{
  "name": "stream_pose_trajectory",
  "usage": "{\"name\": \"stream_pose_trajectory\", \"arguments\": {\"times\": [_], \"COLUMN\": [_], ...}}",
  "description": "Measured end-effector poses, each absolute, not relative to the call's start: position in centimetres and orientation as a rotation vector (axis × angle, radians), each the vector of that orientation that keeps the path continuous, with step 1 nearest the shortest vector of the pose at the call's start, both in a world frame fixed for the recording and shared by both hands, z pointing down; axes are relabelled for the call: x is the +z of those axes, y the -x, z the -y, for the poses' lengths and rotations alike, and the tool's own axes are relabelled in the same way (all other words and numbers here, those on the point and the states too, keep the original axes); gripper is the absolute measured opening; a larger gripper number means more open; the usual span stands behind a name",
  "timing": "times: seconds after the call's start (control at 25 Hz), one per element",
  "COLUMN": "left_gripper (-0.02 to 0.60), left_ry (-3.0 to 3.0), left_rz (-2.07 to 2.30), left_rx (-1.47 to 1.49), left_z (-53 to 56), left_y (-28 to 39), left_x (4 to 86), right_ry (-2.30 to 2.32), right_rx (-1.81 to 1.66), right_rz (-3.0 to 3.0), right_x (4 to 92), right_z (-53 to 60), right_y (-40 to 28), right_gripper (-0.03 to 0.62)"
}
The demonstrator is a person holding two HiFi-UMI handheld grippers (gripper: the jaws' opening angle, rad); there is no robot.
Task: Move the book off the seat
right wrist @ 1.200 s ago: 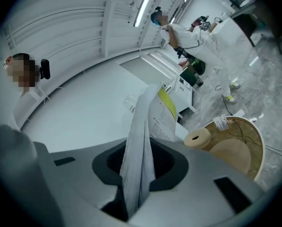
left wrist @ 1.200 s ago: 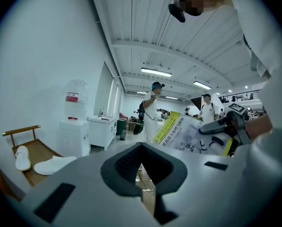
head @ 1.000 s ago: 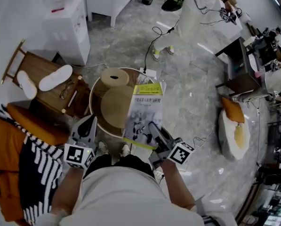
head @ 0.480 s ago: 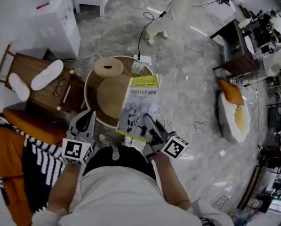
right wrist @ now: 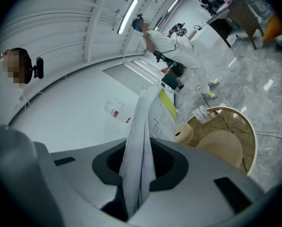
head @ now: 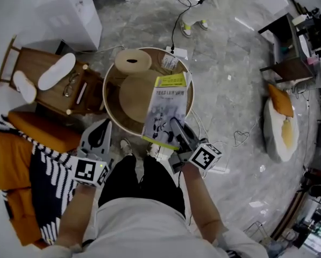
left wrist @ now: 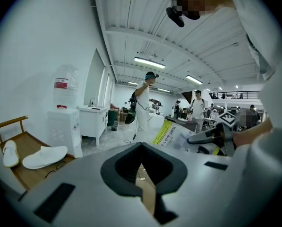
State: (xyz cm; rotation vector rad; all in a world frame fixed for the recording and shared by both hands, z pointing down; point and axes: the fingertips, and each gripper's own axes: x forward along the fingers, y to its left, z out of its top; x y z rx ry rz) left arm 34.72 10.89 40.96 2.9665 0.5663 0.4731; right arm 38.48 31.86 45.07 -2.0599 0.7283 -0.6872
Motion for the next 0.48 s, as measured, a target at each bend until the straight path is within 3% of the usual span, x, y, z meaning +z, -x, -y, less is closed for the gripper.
{"name": "stream_pose_trajectory", "arguments": {"times": [0.48], "left_gripper": [0.015], "left_ry": [-2.929], "left_rz": [-0.458], "left_rx": [0.561], "left_z": [-10.4], "left_y": [-36.6], "left_x": [47.6], "right_ry": [2.039], "right_rx": [-0.821], "right_rz": [-0.737], "right_x": [55.7], "right_z": [-29.8], "right_y": [-43.0], "right_gripper": [0.091]}}
